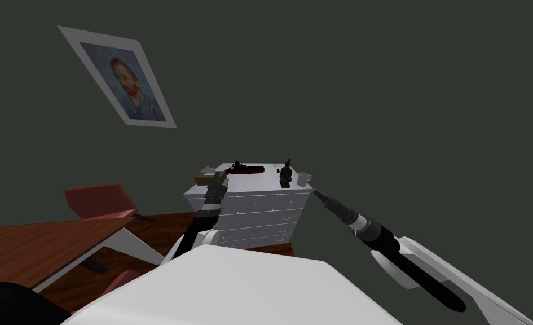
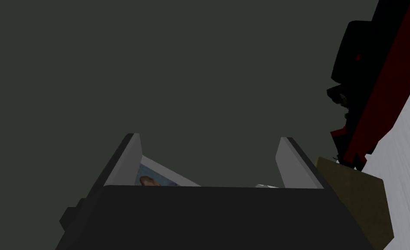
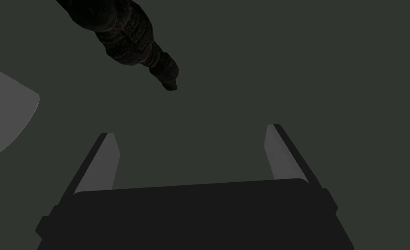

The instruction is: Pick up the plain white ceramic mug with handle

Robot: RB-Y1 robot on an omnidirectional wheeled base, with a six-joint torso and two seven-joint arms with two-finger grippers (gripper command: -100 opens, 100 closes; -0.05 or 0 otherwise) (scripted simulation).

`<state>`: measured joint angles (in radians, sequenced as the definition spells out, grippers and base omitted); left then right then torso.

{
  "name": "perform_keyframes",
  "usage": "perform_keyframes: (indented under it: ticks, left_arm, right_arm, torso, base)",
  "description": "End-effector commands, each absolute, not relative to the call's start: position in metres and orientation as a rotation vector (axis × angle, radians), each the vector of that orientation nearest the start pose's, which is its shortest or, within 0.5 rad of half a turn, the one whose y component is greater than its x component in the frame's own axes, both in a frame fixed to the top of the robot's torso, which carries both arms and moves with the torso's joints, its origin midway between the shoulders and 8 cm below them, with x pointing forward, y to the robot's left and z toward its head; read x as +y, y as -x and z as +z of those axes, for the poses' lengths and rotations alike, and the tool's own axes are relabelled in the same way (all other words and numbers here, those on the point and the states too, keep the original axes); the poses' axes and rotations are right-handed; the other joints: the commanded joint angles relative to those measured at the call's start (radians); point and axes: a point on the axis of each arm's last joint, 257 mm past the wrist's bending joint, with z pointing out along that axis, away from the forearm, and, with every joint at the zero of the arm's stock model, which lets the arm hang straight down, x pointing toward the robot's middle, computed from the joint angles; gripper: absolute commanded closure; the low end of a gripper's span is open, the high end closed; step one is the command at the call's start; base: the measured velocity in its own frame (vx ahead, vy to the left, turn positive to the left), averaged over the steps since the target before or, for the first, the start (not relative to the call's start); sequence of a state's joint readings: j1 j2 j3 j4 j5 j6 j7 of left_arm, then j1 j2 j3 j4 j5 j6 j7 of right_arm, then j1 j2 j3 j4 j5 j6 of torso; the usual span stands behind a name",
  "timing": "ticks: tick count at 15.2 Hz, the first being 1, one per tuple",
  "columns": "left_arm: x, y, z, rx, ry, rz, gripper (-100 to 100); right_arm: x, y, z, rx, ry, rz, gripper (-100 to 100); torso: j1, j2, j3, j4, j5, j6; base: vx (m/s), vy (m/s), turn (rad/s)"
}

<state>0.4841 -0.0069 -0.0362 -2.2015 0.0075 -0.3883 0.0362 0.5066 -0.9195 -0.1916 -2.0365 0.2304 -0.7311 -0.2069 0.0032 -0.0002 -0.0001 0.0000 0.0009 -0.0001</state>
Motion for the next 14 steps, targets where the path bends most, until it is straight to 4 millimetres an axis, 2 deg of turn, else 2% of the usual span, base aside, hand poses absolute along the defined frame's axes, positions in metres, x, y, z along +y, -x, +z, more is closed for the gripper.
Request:
perform_keyframes:
  ticks: [1,2,5,6,9,10,13,14]
  left_arm:
    - [0.272,-0.378,-0.029,0.714,0.831,-1.338,0]
    - [0.272,-0.378,-0.029,0.714,0.831,-1.338,0]
    - [0.272,-0.378,-0.029,0.714,0.831,-1.338,0]
    - [0.272,-0.378,-0.029,0.714,0.831,-1.338,0]
    - [0.272,-0.378,-0.029,0.714,0.831,-1.338,0]
    - [0.272,-0.378,-0.029,0.714,0.831,-1.338,0]
    - [0.272,-0.378,-0.029,0.714,0.831,-1.338,0]
    - [0.272,-0.378,-0.029,0.714,0.831,-1.338,0]
  right_arm:
    - [-0.266,-0.351,-0.043,1.444,0.187,1.095,-100]
    - [-0.273,-0.352,-0.046,1.482,0.210,1.078,-100]
    - [-0.270,-0.352,-0.047,1.514,0.253,1.068,-100]
    - [-0.278,-0.353,-0.049,1.551,0.275,1.050,-100]
    - [-0.275,-0.354,-0.050,1.583,0.320,1.038,-100]
    - [-0.283,-0.355,-0.052,1.620,0.340,1.019,-100]
    - [-0.280,-0.355,-0.052,1.652,0.387,1.005,-100]
    - [-0.288,-0.357,-0.054,1.688,0.407,0.985,-100]
  torso:
    - [0.000,0.000,0.000,0.000,0.000,0.000]
    - [-0.001,0.000,0.000,0.000,0.000,0.000]
    - [0.000,0.000,0.000,0.000,0.000,0.000]
    - [-0.001,0.000,0.000,0.000,0.000,0.000]
    - [0.000,0.000,0.000,0.000,0.000,0.000]
    - [-0.001,0.000,0.000,0.000,0.000,0.000]
    - [0.000,-0.001,0.000,0.000,0.000,0.000]
    - [-0.001,0.000,0.000,0.000,0.000,0.000]
  base:
    - [0.000,0.024,-0.006]
    - [0.005,0.046,0.065]
    - [0.004,0.041,0.025]
    - [0.000,0.042,0.045]
    - [0.006,0.040,0.034]
    - [0.006,0.037,0.048]
    - [0.009,0.033,0.031]
    - [0.007,0.040,0.057]
